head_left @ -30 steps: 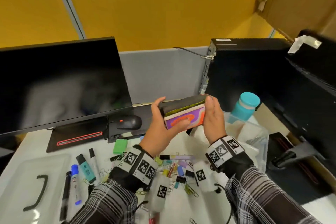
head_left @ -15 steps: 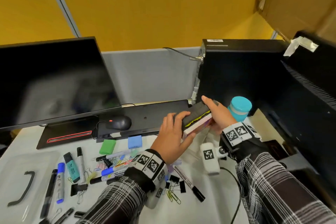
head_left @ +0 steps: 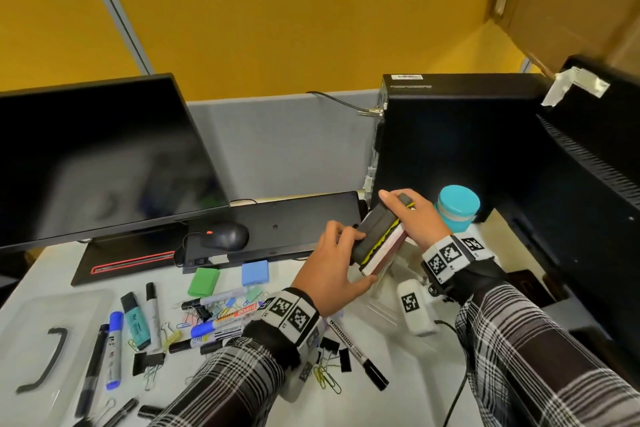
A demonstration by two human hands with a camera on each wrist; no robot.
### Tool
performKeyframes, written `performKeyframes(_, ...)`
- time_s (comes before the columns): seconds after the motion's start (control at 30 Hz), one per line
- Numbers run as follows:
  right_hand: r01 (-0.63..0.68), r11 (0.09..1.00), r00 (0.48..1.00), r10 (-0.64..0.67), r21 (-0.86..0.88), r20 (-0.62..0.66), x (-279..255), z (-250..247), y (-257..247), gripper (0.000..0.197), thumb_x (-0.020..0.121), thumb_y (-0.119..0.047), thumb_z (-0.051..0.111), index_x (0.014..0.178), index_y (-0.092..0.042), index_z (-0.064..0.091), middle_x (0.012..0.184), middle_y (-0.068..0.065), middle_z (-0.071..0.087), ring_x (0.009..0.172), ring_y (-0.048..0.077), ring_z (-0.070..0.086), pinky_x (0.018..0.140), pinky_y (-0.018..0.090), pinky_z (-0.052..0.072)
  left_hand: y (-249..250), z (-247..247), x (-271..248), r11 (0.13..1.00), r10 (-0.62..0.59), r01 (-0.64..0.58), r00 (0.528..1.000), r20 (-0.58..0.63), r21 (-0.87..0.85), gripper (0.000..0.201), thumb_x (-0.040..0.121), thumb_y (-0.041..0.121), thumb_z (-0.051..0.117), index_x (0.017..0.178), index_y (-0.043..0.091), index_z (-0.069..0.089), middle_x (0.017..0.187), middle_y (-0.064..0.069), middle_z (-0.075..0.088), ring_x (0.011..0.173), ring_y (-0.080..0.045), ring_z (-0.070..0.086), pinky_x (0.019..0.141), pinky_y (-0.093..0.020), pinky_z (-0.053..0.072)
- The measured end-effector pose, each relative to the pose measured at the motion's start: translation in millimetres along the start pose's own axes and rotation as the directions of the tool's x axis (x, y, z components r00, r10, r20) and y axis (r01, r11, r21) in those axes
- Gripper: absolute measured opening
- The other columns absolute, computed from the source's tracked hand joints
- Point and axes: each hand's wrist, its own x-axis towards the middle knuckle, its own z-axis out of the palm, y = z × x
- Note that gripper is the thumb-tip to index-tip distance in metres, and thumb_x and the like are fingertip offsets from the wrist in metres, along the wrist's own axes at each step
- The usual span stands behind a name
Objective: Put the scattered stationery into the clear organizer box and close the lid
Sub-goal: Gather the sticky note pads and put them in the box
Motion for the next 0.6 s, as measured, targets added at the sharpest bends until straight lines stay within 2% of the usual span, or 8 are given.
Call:
performKeyframes(0.13, 0.034, 0.997, 0.999, -0.033, -0.067, 0.018, -1.7, 3.5, -0.7, 0.030, 0.084, -0.048, 0.060, 0.100, -0.023, 0.059, 0.092, 0.002, 0.064, 0.081, 0.014, 0.064, 0.071, 0.027, 0.052, -2.4, 10.2, -3.7, 0.998, -0.044, 0.044, 0.999, 0.013, 0.040, 0.063, 0.072, 0.050, 0.072, 0.120, 0.026, 0.038, 0.115, 0.006, 0.035, 0.096, -0.009, 0.048, 0.081, -0.023, 0.050)
performKeyframes(0.17, 0.034, 0.995, 0.999, -0.032, -0.093, 0.023, -1.6, 6.0, 1.0, 0.031, 0.083, -0.049, 0.061, 0.100, -0.023, 0.059, 0.092, 0.001, 0.064, 0.082, 0.014, 0.064, 0.072, 0.028, 0.052, -3.7, 13.1, -5.1, 0.996, -0.052, 0.051, 0.999, 0.010, 0.074, 0.063, 0.072, 0.051, 0.072, 0.119, 0.026, 0.039, 0.115, 0.006, 0.037, 0.097, -0.009, 0.047, 0.082, -0.024, 0.049)
performKeyframes(0.27, 0.019, 0.980, 0.999, -0.011, -0.196, 0.042, 3.3, 12.5, 9.4, 0.038, 0.079, -0.058, 0.059, 0.101, -0.027, 0.058, 0.097, 0.001, 0.062, 0.090, 0.019, 0.062, 0.085, 0.041, 0.053, -8.8, 18.7, -8.0, 0.981, -0.069, 0.066, 0.998, 0.010, 0.183, 0.062, 0.073, 0.056, 0.067, 0.119, 0.024, 0.040, 0.116, 0.004, 0.041, 0.101, -0.012, 0.041, 0.088, -0.027, 0.043)
performKeyframes(0.37, 0.002, 0.932, 0.998, 0.021, -0.362, 0.059, 6.6, 14.1, 10.7, 0.043, 0.082, -0.061, 0.053, 0.107, -0.026, 0.058, 0.107, 0.003, 0.057, 0.106, 0.024, 0.052, 0.096, 0.041, 0.042, -12.2, 21.1, -8.3, 0.977, -0.099, 0.093, 0.995, 0.020, 0.190, 0.063, 0.073, 0.059, 0.065, 0.120, 0.025, 0.040, 0.118, 0.004, 0.040, 0.103, -0.013, 0.041, 0.088, -0.029, 0.042)
performKeyframes(0.47, -0.032, 0.866, 0.997, 0.066, -0.499, 0.051, 7.3, 12.0, 9.1, 0.047, 0.083, -0.059, 0.052, 0.113, -0.023, 0.054, 0.114, 0.006, 0.051, 0.113, 0.026, 0.043, 0.099, 0.043, 0.039, -13.0, 21.9, -6.1, 0.976, -0.111, 0.098, 0.992, 0.059, 0.192, 0.065, 0.075, 0.058, 0.064, 0.124, 0.024, 0.040, 0.119, 0.003, 0.040, 0.104, -0.013, 0.041, 0.089, -0.028, 0.042)
performKeyframes(0.6, -0.011, 0.886, 0.998, 0.039, -0.464, 0.051, 8.5, 10.1, 11.7, 0.045, 0.077, -0.052, 0.066, 0.107, -0.023, 0.051, 0.108, 0.003, 0.051, 0.100, 0.021, 0.055, 0.088, 0.038, 0.050, -11.9, 22.1, -3.5, 0.969, -0.127, 0.103, 0.988, 0.093, 0.224, 0.064, 0.077, 0.058, 0.063, 0.126, 0.024, 0.039, 0.120, 0.003, 0.043, 0.107, -0.016, 0.042, 0.092, -0.032, 0.042)
